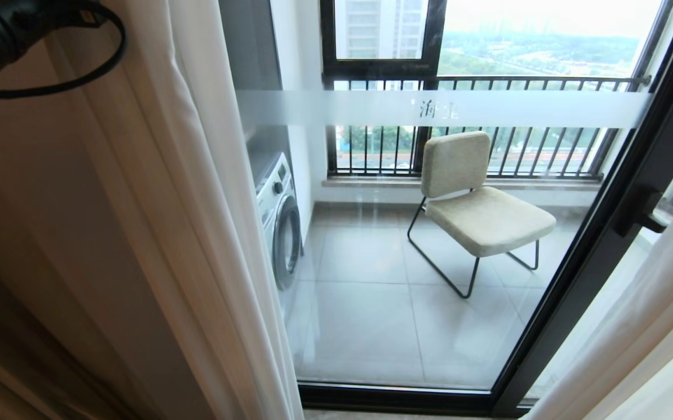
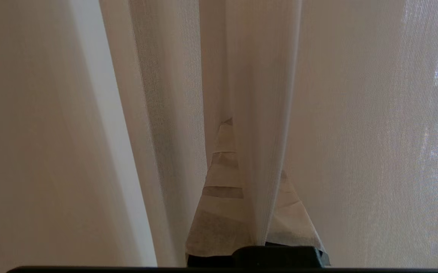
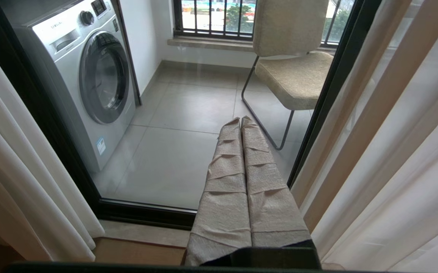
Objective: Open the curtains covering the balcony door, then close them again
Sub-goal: Pull the inner curtains open on both sides
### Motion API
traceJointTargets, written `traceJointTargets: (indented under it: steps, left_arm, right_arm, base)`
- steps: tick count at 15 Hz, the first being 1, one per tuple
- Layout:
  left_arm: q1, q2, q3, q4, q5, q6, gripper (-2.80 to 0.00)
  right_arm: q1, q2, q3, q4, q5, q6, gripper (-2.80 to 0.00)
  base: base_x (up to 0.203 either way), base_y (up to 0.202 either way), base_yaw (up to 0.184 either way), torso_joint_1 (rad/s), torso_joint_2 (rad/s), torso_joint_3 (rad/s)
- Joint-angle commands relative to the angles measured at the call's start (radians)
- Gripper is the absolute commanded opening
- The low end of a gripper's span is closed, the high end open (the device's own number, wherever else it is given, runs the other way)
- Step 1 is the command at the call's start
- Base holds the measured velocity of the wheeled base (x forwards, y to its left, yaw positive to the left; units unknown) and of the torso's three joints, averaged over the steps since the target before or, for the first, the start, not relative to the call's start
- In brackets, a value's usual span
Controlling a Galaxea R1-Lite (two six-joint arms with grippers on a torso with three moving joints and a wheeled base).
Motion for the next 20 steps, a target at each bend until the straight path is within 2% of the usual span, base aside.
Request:
traceJointTargets:
  steps: [1, 8, 16, 20]
  left_arm:
    - [0.000, -0.014, 0.021, -0.004, 0.001, 0.000, -2.80]
    - [0.002, -0.021, 0.029, -0.006, 0.002, 0.000, -2.80]
    - [0.008, -0.018, 0.023, -0.003, 0.002, -0.016, -2.80]
    - [0.072, -0.013, 0.018, 0.003, 0.002, -0.067, -2.80]
  right_arm:
    - [0.000, 0.000, 0.000, 0.001, 0.001, -0.001, -2.80]
    - [0.000, 0.000, 0.000, 0.001, 0.001, -0.001, -2.80]
    - [0.000, 0.000, 0.000, 0.001, 0.001, -0.001, -2.80]
    - [0.001, 0.000, 0.000, 0.001, 0.001, -0.001, -2.80]
  base:
    - [0.000, 0.178, -0.005, 0.002, 0.00, 0.002]
    - [0.000, 0.164, -0.003, 0.003, 0.00, 0.000]
    - [0.000, 0.000, 0.000, 0.000, 0.00, 0.000]
    - [0.000, 0.000, 0.000, 0.000, 0.00, 0.000]
